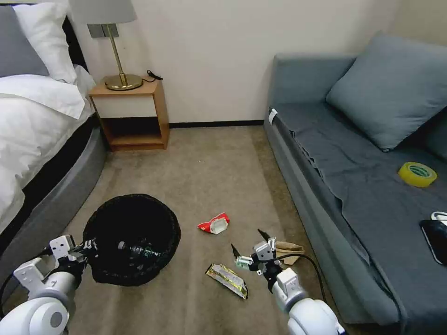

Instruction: Pick up the trash bin, then pick up the garbage on the floor and place it into the trash bin.

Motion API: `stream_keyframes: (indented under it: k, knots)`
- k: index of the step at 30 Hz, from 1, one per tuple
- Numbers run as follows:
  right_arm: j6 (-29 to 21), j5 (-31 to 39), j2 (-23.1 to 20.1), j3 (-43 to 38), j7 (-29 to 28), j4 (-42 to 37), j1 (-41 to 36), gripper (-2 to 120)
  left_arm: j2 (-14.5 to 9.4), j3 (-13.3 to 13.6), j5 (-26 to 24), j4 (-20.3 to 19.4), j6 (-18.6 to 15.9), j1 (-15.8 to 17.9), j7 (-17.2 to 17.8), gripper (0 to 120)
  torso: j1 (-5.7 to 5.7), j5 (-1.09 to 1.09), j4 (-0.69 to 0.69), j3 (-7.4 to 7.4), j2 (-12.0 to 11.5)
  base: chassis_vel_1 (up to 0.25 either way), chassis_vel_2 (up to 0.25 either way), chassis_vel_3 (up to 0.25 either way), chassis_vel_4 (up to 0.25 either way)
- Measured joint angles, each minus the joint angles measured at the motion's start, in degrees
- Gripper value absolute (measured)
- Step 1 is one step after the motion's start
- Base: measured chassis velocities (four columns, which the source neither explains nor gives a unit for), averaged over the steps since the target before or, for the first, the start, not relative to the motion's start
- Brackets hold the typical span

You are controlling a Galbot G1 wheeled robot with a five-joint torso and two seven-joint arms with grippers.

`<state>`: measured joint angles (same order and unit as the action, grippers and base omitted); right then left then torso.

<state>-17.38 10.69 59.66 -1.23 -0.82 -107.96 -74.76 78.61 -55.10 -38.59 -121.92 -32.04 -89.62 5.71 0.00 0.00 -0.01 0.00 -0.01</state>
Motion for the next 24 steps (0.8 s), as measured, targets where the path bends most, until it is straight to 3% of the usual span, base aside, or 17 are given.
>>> stream_keyframes:
  k: [3, 12, 24]
  knots:
    - [-3.65, 3.17, -2.87, 5.63, 1.96, 4.55, 7.98, 100, 0.04, -0.03, 0.14, 0.54, 0.15, 0.13, -0.53, 4, 0.0, 0.0, 0.01, 0.0, 0.0, 0.0, 0.0, 0.0, 0.0]
    - [-14.73, 7.22, -5.26, 18.7, 11.1, 13.56, 23.22, 100, -0.09, -0.27, 0.37, 2.29, 0.17, 1.45, -0.66, 4, 0.0, 0.0, 0.02, 0.01, 0.0, 0.0, 0.0, 0.0, 0.0]
    - [-19.78, 9.94, -3.72, 29.39, 12.77, 20.12, 30.67, 100, -0.64, -1.53, -0.3, 3.61, 0.27, 1.74, -0.89, 4, 0.0, 0.0, 0.01, 0.01, 0.0, 0.0, 0.0, 0.0, 0.0]
